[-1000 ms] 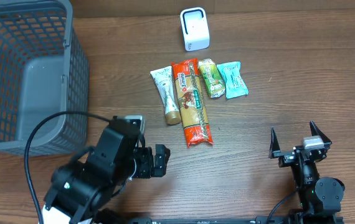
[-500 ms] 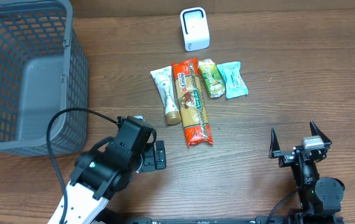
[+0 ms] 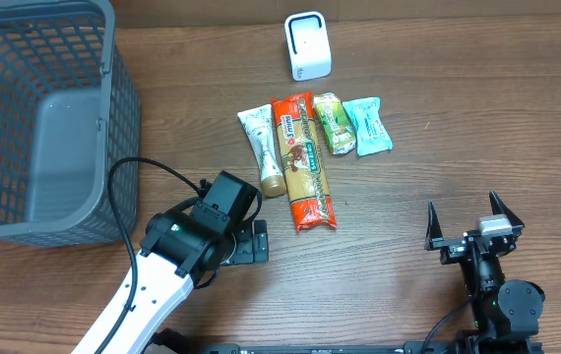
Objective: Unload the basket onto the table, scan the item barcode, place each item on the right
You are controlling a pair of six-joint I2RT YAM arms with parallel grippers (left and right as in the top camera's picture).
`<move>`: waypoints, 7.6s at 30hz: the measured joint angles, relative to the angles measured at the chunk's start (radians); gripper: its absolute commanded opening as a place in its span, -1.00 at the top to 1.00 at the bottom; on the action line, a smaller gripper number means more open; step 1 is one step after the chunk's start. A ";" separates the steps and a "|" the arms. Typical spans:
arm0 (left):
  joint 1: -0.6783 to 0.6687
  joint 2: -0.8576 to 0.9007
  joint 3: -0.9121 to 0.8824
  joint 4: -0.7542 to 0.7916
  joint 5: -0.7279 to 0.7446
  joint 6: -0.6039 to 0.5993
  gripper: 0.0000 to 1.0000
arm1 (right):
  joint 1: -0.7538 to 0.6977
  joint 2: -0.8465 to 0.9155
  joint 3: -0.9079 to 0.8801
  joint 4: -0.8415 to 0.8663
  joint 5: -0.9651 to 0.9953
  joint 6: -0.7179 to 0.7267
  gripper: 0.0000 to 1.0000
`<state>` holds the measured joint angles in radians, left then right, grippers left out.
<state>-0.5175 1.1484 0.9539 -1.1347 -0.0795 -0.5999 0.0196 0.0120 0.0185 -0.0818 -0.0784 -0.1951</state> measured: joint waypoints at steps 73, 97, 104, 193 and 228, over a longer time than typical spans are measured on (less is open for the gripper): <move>0.000 -0.773 -0.170 0.005 0.019 -0.027 -0.99 | 0.000 0.000 0.000 0.040 -0.093 0.000 -1.00; 0.000 -0.773 -0.177 -0.021 0.019 -0.027 -0.99 | 0.001 -0.002 0.024 0.660 -0.841 0.263 -1.00; 0.000 -0.773 -0.177 -0.021 0.019 -0.027 -1.00 | 0.001 0.053 0.267 0.371 -0.698 0.249 -1.00; 0.000 -0.773 -0.178 -0.021 0.023 -0.027 -0.99 | 0.190 2.128 1.473 -0.467 -0.034 0.387 -0.69; 0.000 -0.773 -0.178 -0.021 0.023 -0.027 -0.99 | 0.188 2.015 1.515 -0.529 -0.143 0.404 0.55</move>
<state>-0.5175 0.3752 0.7761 -1.1561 -0.0566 -0.6273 0.2077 2.0266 1.5337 -0.6109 -0.2214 0.2089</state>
